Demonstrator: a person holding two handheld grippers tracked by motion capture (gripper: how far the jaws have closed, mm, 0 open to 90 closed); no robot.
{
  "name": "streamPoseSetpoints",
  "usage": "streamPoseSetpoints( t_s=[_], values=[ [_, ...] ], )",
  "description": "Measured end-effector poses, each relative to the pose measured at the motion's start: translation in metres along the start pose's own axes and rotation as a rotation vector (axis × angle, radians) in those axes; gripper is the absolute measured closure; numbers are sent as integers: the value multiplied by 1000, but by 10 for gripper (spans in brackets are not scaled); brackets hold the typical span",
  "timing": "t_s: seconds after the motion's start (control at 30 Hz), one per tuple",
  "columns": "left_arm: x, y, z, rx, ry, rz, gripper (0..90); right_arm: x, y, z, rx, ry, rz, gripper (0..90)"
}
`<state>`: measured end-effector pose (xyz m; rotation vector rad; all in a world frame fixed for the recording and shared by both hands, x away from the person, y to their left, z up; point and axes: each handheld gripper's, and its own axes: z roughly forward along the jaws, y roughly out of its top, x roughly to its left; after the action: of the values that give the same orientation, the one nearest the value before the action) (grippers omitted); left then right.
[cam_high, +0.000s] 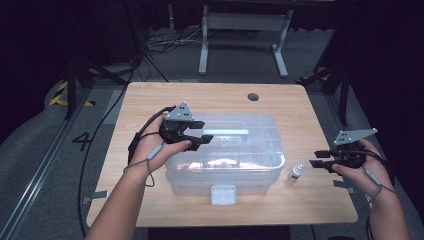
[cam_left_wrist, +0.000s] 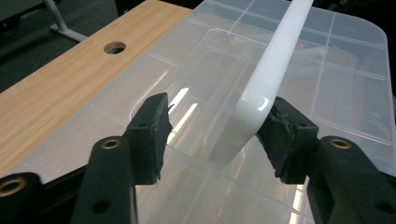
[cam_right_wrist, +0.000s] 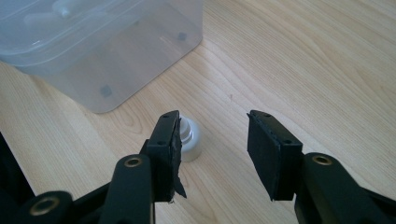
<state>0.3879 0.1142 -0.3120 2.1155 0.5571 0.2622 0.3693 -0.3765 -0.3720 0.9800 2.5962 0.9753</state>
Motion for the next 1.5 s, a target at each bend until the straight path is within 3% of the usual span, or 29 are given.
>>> streamPoseSetpoints(
  t_s=[0.23,0.37,0.57,0.67,0.83,1.03,1.2,1.5],
  values=[
    [-5,7,0,37,-5,4,597,1,1,2,6,2,-3,547],
    [-9,12,2,70,-16,-15,660,1,1,2,5,2,-3,545],
    [-11,16,3,99,26,32,712,1,0,2,2,4,-2,543],
    [-9,16,4,93,18,20,721,1,0,2,3,3,-3,542],
    [-3,19,5,106,-13,-32,725,0,0,2,4,4,2,541],
    [1,25,5,139,-23,-34,728,1,-3,1,4,3,6,541],
    [6,30,3,121,-20,-44,729,0,-6,-2,1,-3,15,541],
    [18,42,2,138,-19,-50,729,2,-8,-3,5,-7,18,541]
  ],
)
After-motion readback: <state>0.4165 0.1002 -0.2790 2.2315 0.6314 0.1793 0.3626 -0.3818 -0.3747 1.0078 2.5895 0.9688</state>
